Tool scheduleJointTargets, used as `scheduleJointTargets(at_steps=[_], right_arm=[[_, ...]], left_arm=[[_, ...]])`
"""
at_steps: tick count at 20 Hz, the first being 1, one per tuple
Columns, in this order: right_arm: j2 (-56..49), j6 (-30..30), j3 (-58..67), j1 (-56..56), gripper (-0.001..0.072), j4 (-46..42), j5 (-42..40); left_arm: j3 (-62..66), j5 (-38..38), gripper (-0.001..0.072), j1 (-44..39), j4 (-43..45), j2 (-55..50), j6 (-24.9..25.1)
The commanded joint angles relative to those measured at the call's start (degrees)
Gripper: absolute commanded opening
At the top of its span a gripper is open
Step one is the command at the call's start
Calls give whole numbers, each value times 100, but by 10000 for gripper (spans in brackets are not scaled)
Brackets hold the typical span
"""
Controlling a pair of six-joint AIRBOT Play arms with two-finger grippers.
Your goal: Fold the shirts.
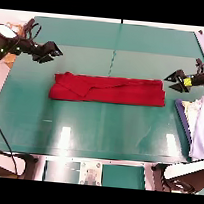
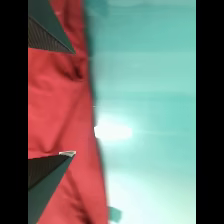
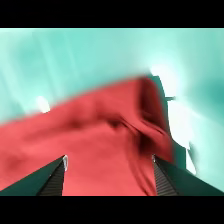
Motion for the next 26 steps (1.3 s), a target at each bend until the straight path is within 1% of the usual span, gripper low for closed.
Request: scheduleJointTargets(at_steps=[1, 2, 3, 4, 5, 7, 10, 11, 12, 13, 14, 15, 17, 19, 21, 23, 24, 26], right_arm=[[-184, -726, -125, -201, 606, -315, 442], [-328, -846, -127, -199, 606, -267, 514], [-490, -988, -120, -197, 606, -74, 546], [-647, -1163, -116, -199, 606, 188, 566], [-793, -1298, -114, -197, 606, 426, 564], [-1056, -1506, -70, -179, 606, 667, 557], [-1364, -1513, 162, -109, 605, 673, 498], [-1397, -1513, 210, -81, 588, 673, 501], [-1397, -1539, 227, -44, 424, 673, 520], [-1397, -1624, 269, -22, 292, 673, 636], [-1397, -1659, 332, -20, 194, 673, 765], [-1394, -1652, 415, -13, 13, 675, 879], [-1362, -1556, 667, -9, 16, 726, 1147], [-1193, -1453, 949, -7, 16, 981, 1578], [-789, -1325, 1123, 31, 16, 1231, 1858], [-216, -1139, 1185, 109, 16, 1523, 2133], [79, -1005, 1185, 168, 16, 1644, 2247], [632, -621, 1185, 345, 16, 1781, 2345]], left_arm=[[136, -767, 707, 76, -15, -42, -48], [136, -787, 705, 76, -13, -42, -50], [136, -798, 489, 76, -24, -42, -61], [136, -807, 148, 76, -35, -42, 4], [136, -800, 29, 76, -35, -42, 0], [136, -787, 24, 76, -98, -42, -2], [136, -756, 24, 4, -127, -44, -9], [133, -719, 24, -101, -125, -50, -9], [129, -664, 24, -254, -120, -59, -7], [129, -566, 24, -450, -120, -76, -4], [125, -404, 24, -693, -107, -90, -4], [103, -179, 24, -944, -74, -90, -2], [44, 444, 23, -1550, 118, -90, -7], [-144, 1141, 23, -2122, 232, -107, -90], [-184, 1569, 23, -2728, 216, -402, -203], [-184, 1845, 23, -3237, -11, -835, -212], [-181, 2015, 23, -3469, -260, -1086, -208], [-90, 2297, 23, -3829, -658, -1534, -199]])
